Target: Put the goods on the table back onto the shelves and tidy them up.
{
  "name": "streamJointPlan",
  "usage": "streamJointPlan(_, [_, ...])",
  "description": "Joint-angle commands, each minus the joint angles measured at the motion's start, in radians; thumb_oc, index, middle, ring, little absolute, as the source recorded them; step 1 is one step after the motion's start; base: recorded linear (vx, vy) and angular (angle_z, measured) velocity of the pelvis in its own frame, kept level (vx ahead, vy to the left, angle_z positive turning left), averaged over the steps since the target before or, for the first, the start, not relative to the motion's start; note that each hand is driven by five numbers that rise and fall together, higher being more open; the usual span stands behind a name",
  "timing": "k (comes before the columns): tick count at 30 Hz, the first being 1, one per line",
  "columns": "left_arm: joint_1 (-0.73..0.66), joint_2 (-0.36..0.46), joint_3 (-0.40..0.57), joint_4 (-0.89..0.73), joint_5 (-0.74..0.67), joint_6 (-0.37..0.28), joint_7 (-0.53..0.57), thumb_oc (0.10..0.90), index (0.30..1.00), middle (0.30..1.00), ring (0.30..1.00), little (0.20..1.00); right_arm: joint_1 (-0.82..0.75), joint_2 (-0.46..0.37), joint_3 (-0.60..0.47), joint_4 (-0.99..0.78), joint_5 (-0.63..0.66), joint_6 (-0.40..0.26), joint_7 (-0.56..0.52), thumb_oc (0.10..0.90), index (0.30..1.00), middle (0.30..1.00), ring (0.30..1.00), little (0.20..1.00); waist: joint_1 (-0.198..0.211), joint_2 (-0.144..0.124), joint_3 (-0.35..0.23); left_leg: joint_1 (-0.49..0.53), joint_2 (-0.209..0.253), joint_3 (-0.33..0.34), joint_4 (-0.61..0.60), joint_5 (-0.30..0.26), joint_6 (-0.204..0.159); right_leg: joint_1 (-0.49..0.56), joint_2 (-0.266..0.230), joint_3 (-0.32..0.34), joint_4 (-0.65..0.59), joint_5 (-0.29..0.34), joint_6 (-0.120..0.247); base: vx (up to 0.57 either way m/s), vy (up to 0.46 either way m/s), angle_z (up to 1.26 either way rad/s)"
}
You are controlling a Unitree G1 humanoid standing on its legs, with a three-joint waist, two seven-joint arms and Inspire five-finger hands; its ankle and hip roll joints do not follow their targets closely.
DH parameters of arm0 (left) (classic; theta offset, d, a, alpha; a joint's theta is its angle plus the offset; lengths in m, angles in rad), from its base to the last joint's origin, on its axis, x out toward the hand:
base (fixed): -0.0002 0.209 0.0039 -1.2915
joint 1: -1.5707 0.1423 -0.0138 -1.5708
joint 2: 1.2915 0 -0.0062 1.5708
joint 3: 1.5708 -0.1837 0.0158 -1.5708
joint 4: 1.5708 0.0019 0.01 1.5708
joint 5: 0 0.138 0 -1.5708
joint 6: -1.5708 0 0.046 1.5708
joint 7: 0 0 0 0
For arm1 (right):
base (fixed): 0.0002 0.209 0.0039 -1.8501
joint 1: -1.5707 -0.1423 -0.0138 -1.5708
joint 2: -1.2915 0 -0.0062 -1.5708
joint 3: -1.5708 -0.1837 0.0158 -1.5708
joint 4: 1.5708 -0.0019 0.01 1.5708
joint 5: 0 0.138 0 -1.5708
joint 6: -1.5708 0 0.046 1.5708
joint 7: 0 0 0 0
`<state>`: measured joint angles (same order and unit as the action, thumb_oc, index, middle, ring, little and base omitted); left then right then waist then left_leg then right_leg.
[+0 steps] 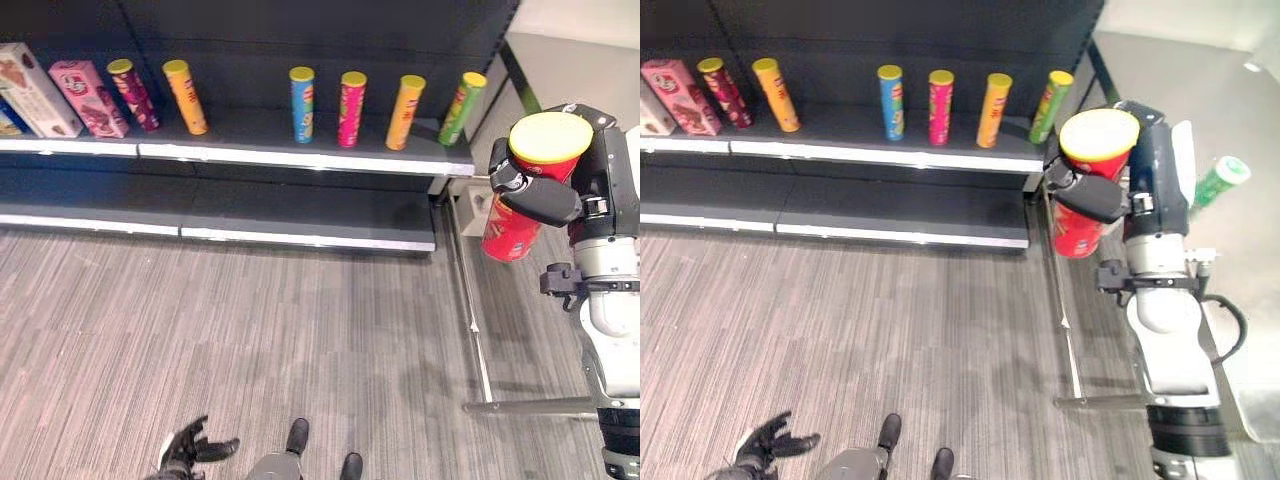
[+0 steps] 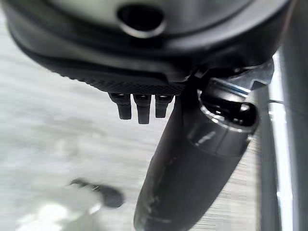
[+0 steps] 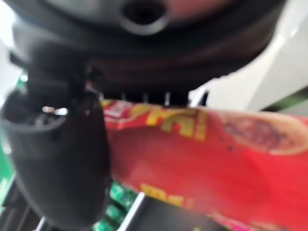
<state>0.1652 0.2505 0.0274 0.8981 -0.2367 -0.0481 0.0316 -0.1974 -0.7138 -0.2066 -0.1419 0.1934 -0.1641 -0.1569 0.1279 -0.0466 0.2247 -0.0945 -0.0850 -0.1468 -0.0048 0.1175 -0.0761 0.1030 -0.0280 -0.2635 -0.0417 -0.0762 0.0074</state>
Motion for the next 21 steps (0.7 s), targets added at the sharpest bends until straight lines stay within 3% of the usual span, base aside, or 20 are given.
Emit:
streamJointPlan(1, [0.003,0.041,-0.026,-0.051,-0.019,-0.023,-0.018,0.800,0.900,0.900,0.900,0.900,-0.096,-0.040,-0.078,-0.086,-0.015,-0.060,-0.034,0.400,0.300,0.300,0.300,0.300,-0.002,-0.038,-0.051,-0.038,0.058,0.151,0.120,-0.168,-0.013,0.002,0.013,0.026,-0.038,0.016,0.094,0.02,0.176,0.82])
streamJointPlan(3, [0.005,0.051,-0.028,-0.062,-0.006,-0.023,-0.013,0.800,0.900,0.900,0.900,0.900,-0.086,-0.034,-0.076,-0.087,-0.013,-0.057,-0.026,0.400,0.300,0.300,0.300,0.300,-0.003,-0.043,-0.059,-0.060,0.139,0.143,0.060,-0.131,-0.028,-0.010,-0.023,0.023,-0.042,0.020,0.111,0.05,0.197,0.08])
streamJointPlan(4, [0.007,0.052,-0.028,-0.063,-0.006,-0.022,-0.013,0.800,0.900,0.900,0.900,0.900,-0.084,-0.033,-0.076,-0.087,-0.013,-0.057,-0.026,0.400,0.300,0.300,0.300,0.300,-0.003,-0.044,-0.062,-0.058,0.140,0.144,0.053,-0.127,-0.030,-0.013,-0.022,0.023,-0.041,0.020,0.110,0.06,0.191,0.03])
streamJointPlan(6, [0.005,0.055,-0.029,-0.069,-0.016,-0.025,-0.003,0.800,0.900,0.900,0.900,0.900,-0.079,-0.031,-0.071,-0.078,-0.010,-0.062,-0.035,0.400,0.300,0.300,0.300,0.300,-0.002,-0.042,-0.061,-0.078,0.215,0.115,0.001,-0.088,-0.054,-0.017,-0.041,0.027,-0.037,-0.002,0.120,0.11,0.234,0.14])
streamJointPlan(7, [0.000,0.058,-0.029,-0.065,-0.029,-0.030,0.010,0.800,0.900,0.900,0.900,0.900,-0.072,-0.037,-0.065,-0.070,-0.013,-0.064,-0.041,0.400,0.300,0.300,0.300,0.300,-0.002,-0.039,-0.060,-0.103,0.281,0.086,-0.043,-0.059,-0.078,-0.006,-0.063,0.044,-0.042,-0.020,0.134,0.29,0.513,-0.19])
streamJointPlan(8, [-0.005,0.063,-0.029,-0.073,-0.027,-0.037,0.021,0.800,0.900,0.900,0.900,0.900,-0.051,-0.040,-0.071,-0.070,-0.021,-0.061,-0.044,0.400,0.300,0.300,0.300,0.300,-0.012,-0.025,-0.062,-0.137,0.339,0.081,-0.075,-0.029,-0.100,0.015,-0.088,0.052,-0.046,-0.040,0.154,0.40,0.716,-0.34])
streamJointPlan(9, [-0.009,0.071,-0.033,-0.090,-0.021,-0.033,0.026,0.800,0.900,0.900,0.900,0.900,-0.031,-0.043,-0.081,-0.084,-0.031,-0.054,-0.050,0.400,0.300,0.300,0.300,0.300,-0.015,-0.005,-0.067,-0.167,0.361,0.102,-0.070,-0.003,-0.112,0.033,-0.114,0.054,-0.046,-0.055,0.172,0.31,0.533,-0.24])
streamJointPlan(10, [-0.009,0.071,-0.033,-0.090,-0.021,-0.033,0.026,0.800,0.900,0.900,0.900,0.900,-0.030,-0.043,-0.081,-0.084,-0.031,-0.053,-0.050,0.400,0.300,0.300,0.300,0.300,-0.014,-0.006,-0.068,-0.167,0.361,0.102,-0.070,-0.003,-0.112,0.033,-0.114,0.054,-0.046,-0.055,0.172,0.48,0.774,0.15])
streamJointPlan(11, [-0.044,0.079,-0.059,-0.079,0.017,-0.033,0.025,0.800,0.900,0.900,0.900,0.900,-0.007,-0.007,-0.099,-0.099,-0.045,-0.043,-0.047,0.400,0.300,0.300,0.300,0.300,-0.020,0.035,-0.096,-0.136,0.338,0.111,-0.067,0.005,-0.134,0.052,-0.180,0.040,-0.046,-0.025,0.201,0.43,0.665,0.49])
streamJointPlan(12, [-0.056,0.086,-0.070,-0.076,0.027,-0.034,0.025,0.800,0.900,0.900,0.900,0.900,-0.007,0.001,-0.095,-0.102,-0.057,-0.037,-0.047,0.400,0.300,0.300,0.300,0.300,-0.023,0.036,-0.100,-0.136,0.313,0.115,-0.040,0.002,-0.127,0.058,-0.217,0.035,-0.046,-0.001,0.210,0.55,0.845,0.49])
streamJointPlan(13, [-0.066,0.098,-0.077,-0.081,0.038,-0.036,0.025,0.800,0.900,0.900,0.900,0.900,-0.012,0.013,-0.088,-0.105,-0.067,-0.030,-0.046,0.400,0.300,0.300,0.300,0.300,-0.026,0.030,-0.101,-0.139,0.281,0.125,-0.001,-0.015,-0.114,0.058,-0.258,0.028,-0.046,0.036,0.217,0.43,0.907,0.40])
streamJointPlan(14, [-0.076,0.139,-0.071,-0.111,0.048,-0.031,0.030,0.800,0.900,0.900,0.900,0.900,-0.046,0.055,-0.039,-0.115,-0.065,-0.035,-0.047,0.400,0.300,0.300,0.300,0.300,-0.028,0.025,-0.098,-0.103,0.208,0.189,0.012,-0.067,-0.051,-0.011,-0.340,0.019,0.060,0.149,0.193,0.37,0.830,-0.01])
streamJointPlan(16, [-0.074,0.142,-0.068,-0.115,0.045,-0.027,0.024,0.800,0.900,0.900,0.900,0.900,-0.043,0.050,-0.041,-0.117,-0.066,-0.029,-0.040,0.400,0.300,0.300,0.300,0.300,-0.037,0.025,-0.098,-0.091,0.191,0.190,0.000,-0.067,-0.039,-0.039,-0.316,0.062,0.102,0.140,0.177,0.22,0.480,-0.45])
streamJointPlan(17, [-0.077,0.140,-0.068,-0.112,0.048,-0.027,0.018,0.800,0.900,0.900,0.900,0.900,-0.037,0.043,-0.055,-0.111,-0.060,-0.025,-0.034,0.400,0.300,0.300,0.300,0.300,-0.057,0.030,-0.094,-0.048,0.152,0.189,-0.028,-0.076,-0.018,-0.075,-0.229,0.135,0.137,0.091,0.159,0.14,0.216,-0.30])
streamJointPlan(18, [-0.078,0.139,-0.068,-0.112,0.048,-0.027,0.018,0.800,0.900,0.900,0.900,0.900,-0.038,0.043,-0.055,-0.111,-0.060,-0.025,-0.034,0.400,0.300,0.300,0.300,0.300,-0.056,0.031,-0.095,-0.050,0.153,0.190,-0.029,-0.073,-0.018,-0.079,-0.229,0.136,0.137,0.094,0.159,0.27,0.333,0.16])
streamJointPlan(19, [-0.076,0.140,-0.068,-0.103,0.047,-0.027,0.018,0.800,0.900,0.900,0.900,0.900,-0.055,0.048,-0.046,-0.111,-0.045,-0.032,-0.029,0.400,0.300,0.300,0.300,0.300,-0.059,0.035,-0.088,-0.014,0.133,0.203,-0.056,-0.080,-0.006,-0.099,-0.174,0.107,0.108,0.058,0.148,0.11,0.123,0.19])
streamJointPlan(20, [-0.076,0.140,-0.068,-0.103,0.047,-0.027,0.017,0.800,0.900,0.900,0.900,0.900,-0.056,0.048,-0.046,-0.111,-0.044,-0.032,-0.029,0.400,0.300,0.300,0.300,0.300,-0.060,0.035,-0.086,-0.012,0.133,0.203,-0.057,-0.080,-0.006,-0.098,-0.173,0.106,0.108,0.058,0.148,0.28,0.235,0.17])
streamJointPlan(21, [-0.069,0.124,-0.064,-0.092,0.039,-0.023,0.015,0.800,0.900,0.900,0.900,0.900,-0.063,0.048,-0.038,-0.110,-0.034,-0.038,-0.020,0.400,0.300,0.300,0.300,0.300,-0.079,0.036,-0.067,0.035,0.107,0.197,-0.077,-0.090,0.009,-0.170,-0.091,0.114,0.073,0.067,0.144,0.27,0.161,0.04])
